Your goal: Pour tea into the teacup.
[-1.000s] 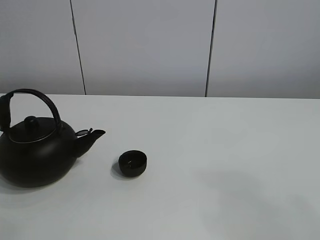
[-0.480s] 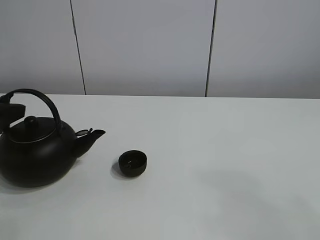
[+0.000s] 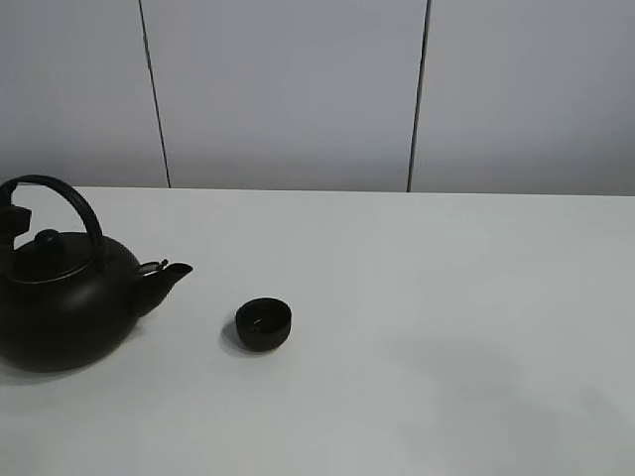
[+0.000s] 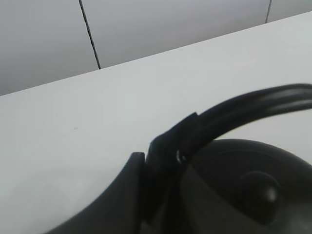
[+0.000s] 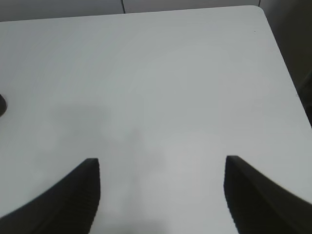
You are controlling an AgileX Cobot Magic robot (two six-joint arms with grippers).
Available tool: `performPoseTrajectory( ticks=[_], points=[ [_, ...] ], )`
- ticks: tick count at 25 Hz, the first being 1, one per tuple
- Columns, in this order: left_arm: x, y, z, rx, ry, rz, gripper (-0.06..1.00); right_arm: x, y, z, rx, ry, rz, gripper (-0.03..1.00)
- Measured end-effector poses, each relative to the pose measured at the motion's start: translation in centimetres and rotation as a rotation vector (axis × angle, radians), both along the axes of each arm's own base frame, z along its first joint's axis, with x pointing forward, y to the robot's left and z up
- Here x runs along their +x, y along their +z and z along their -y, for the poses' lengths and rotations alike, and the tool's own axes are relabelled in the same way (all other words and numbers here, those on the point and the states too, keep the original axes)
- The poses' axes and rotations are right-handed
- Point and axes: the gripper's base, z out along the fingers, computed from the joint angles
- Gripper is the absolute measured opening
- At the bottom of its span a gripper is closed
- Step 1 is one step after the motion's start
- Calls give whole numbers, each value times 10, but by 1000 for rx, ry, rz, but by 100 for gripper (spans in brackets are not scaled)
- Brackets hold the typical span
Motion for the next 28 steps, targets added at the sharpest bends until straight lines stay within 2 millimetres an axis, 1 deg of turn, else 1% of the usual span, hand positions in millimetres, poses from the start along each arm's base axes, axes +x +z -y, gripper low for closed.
performPoseTrajectory(
  ticks=[4, 8, 13, 16, 19, 21, 24, 28],
  points=[
    [0, 0, 1, 2, -2, 3, 11, 0, 0, 0, 0, 0, -1, 49],
    [-1, 6, 8, 18, -11, -10, 11, 0, 0, 0, 0, 0, 0, 49],
    [-6, 16, 28, 30, -23, -28, 11, 0, 0, 0, 0, 0, 0, 49],
    [-6, 18, 40, 13, -20, -34, 11, 0, 0, 0, 0, 0, 0, 49],
    [-3, 21, 54, 0, -28, -33, 11, 0, 0, 0, 0, 0, 0, 49],
    [1, 24, 59, -4, -27, -32, 11, 0, 0, 0, 0, 0, 0, 49],
    [9, 30, 64, 12, -36, -14, 11, 0, 0, 0, 0, 0, 0, 49],
    [16, 34, 65, 72, -50, 10, 11, 0, 0, 0, 0, 0, 0, 49]
  ],
)
